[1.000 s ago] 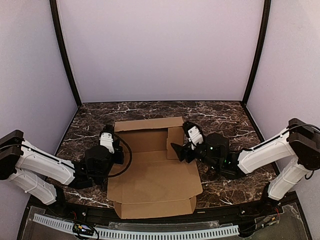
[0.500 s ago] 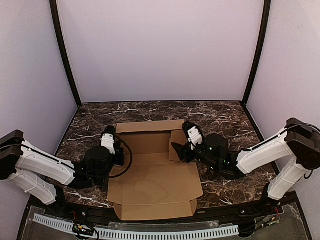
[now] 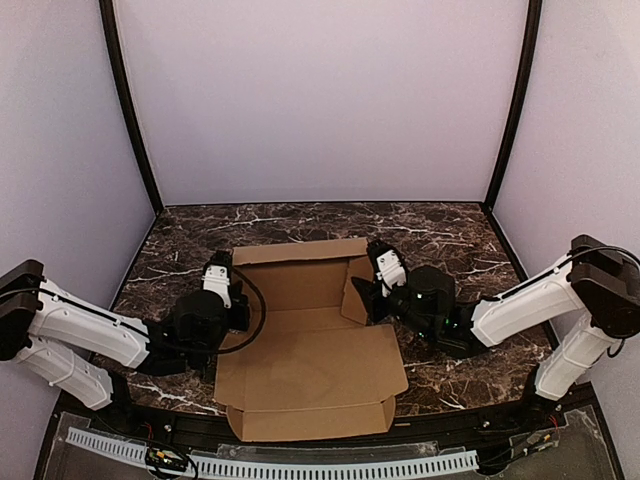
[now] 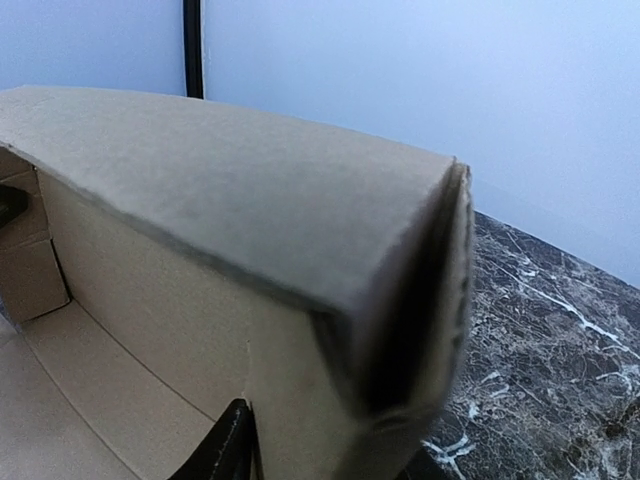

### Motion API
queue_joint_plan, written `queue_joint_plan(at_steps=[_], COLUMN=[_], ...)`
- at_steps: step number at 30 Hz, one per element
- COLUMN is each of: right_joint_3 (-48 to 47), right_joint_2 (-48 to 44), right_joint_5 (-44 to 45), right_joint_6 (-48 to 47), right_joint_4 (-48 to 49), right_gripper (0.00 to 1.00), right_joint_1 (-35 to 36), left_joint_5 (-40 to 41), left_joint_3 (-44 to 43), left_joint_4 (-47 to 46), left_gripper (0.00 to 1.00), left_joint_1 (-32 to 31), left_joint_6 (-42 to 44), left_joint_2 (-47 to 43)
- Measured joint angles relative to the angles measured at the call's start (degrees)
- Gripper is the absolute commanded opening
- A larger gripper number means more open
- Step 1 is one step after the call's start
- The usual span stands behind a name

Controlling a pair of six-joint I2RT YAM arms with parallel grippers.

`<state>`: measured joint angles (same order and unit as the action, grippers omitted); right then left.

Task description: Fold the paper box

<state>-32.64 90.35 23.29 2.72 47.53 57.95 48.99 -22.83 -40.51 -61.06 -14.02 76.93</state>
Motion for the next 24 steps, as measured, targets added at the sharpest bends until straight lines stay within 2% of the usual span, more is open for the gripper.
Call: queue_joint_plan(at_steps=[3, 6, 11, 12, 18, 24], right_joint_3=[-0.1, -0.2, -0.8, -0.9, -1.3, -1.3], right_joint_2=[0.0, 0.0, 0.1, 0.1, 0.1, 0.1], right_joint_5=[0.9, 2.4, 4.2, 4.4, 5.5, 5.6], right_joint_6=[0.2, 1.1, 1.4, 1.4, 1.0, 0.4], right_joint_4=[-0.1, -0.5, -1.3, -1.4, -1.6, -2.4], right_gripper=[0.12, 0.01, 0.00, 0.00, 0.00, 0.00], right_joint_1=[0.0, -0.4, -0.7, -0.7, -1.0, -1.2], left_joint_5=[0.4, 0.2, 0.1, 0.1, -2.4, -5.6], left_joint_3=[-0.4, -0.6, -1.8, -2.0, -4.1, -4.3], left_joint_4=[0.9, 1.6, 3.0, 3.2, 7.2, 11.4], left_gripper=[0.01, 0.01, 0.03, 0.11, 0.40, 0.63], left_joint_1=[0.0, 0.0, -0.2, -0.2, -0.8, -1.0], left_joint_6=[-0.7, -1.8, -3.2, -3.4, -4.2, -3.0], left_joint_2=[0.0, 0.0, 0.6, 0.8, 2.1, 0.3])
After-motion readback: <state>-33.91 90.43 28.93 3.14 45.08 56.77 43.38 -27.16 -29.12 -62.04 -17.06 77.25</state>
